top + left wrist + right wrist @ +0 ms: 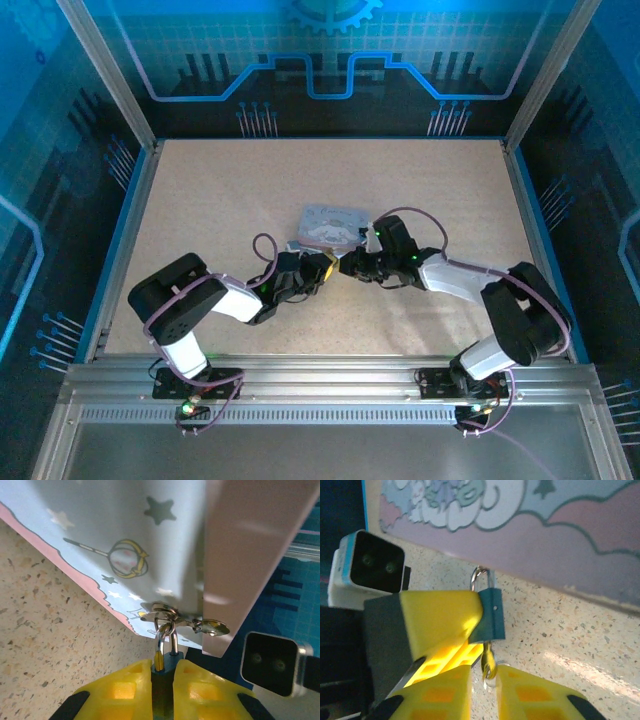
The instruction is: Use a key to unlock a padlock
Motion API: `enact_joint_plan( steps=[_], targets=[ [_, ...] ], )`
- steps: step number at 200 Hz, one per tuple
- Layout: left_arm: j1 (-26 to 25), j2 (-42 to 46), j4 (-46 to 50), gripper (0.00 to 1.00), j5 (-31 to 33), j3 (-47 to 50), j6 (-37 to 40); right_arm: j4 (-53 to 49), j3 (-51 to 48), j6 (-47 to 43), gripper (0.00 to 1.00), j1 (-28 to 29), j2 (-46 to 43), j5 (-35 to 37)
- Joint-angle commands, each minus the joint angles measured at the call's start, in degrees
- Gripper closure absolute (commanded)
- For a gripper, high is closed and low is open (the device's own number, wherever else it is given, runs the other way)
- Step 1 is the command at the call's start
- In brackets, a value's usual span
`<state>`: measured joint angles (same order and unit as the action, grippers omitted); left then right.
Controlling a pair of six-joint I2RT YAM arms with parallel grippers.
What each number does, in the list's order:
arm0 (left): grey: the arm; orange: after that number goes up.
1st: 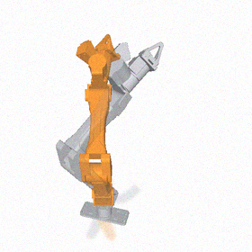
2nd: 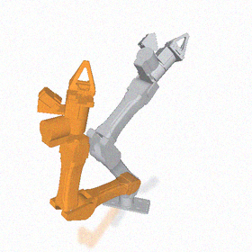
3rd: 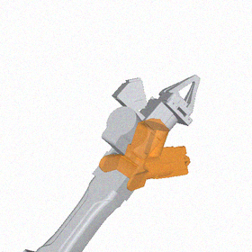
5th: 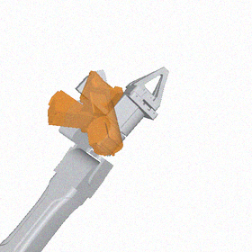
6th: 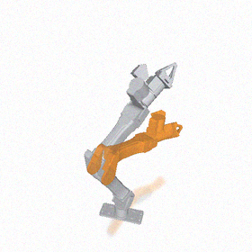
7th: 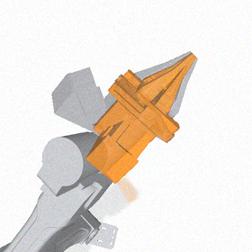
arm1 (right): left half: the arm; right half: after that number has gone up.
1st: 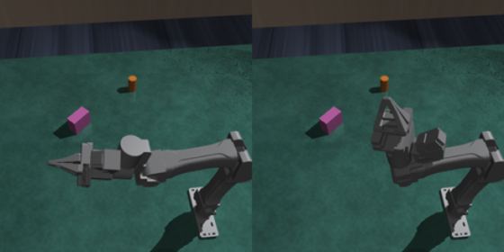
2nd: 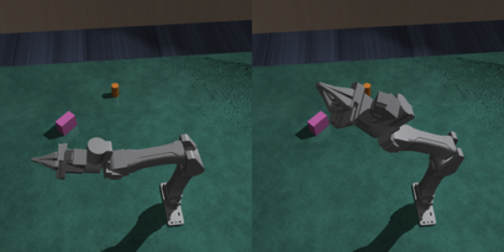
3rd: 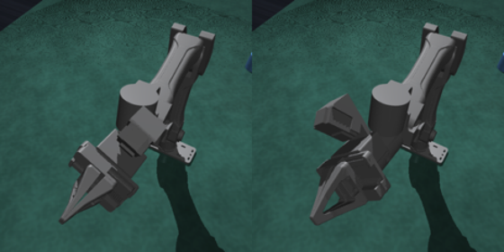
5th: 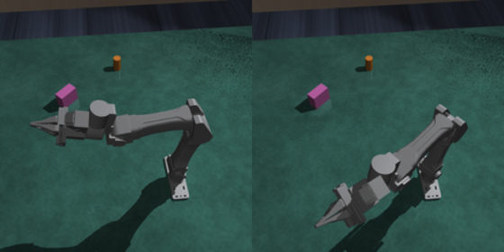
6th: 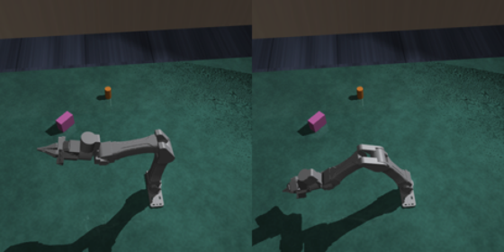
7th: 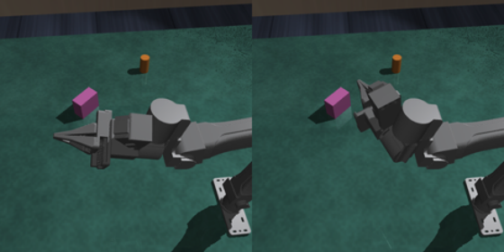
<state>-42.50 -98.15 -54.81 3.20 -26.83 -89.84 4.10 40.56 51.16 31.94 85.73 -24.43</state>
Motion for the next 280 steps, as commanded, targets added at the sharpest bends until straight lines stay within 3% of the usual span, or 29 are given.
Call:
enact_joint_plan(
  steps=[1,27,66,102,137,156,179,196,280],
  targets=[
    [-0.2,2.1,0.2,0.96,1.8,-0.4,1.5,-0.9,-1.6,-2.3,0.74,0.3,-2.9,0.6],
    [-0.2,2.2,0.1,0.96,1.5,-0.4,1.5,-3.9,-2.5,-7.1,0.65,-1.0,-6.9,2.9],
    [-0.2,3.0,0.8,0.96,1.5,-0.6,1.3,-10.9,-0.8,-21.7,0.48,-2.4,-16.2,10.4],
    [-0.1,3.3,1.0,0.96,1.7,-0.6,0.9,-10.3,-1.0,-36.0,0.25,-2.8,-25.9,16.7],
    [-0.2,3.4,0.9,0.96,1.5,-1.0,0.3,-4.0,-3.9,-54.1,0.14,-2.1,-32.5,15.1],
    [-0.1,3.4,0.9,0.97,1.5,-1.0,-0.1,-4.9,-4.8,-68.1,0.0,0.5,-34.2,14.8],
    [-0.1,3.4,0.9,0.97,1.5,-1.1,-0.4,-7.2,-7.8,-88.6,0.0,5.7,-34.8,20.8],
    [-0.2,3.4,1.0,0.97,1.4,-1.0,-1.0,-4.5,-11.0,-97.5,0.0,7.7,-34.0,26.4],
    [-0.3,3.1,0.7,0.98,1.3,-1.0,-1.9,6.5,-12.1,-100.0,0.0,14.6,-20.5,32.7]
  ],
)
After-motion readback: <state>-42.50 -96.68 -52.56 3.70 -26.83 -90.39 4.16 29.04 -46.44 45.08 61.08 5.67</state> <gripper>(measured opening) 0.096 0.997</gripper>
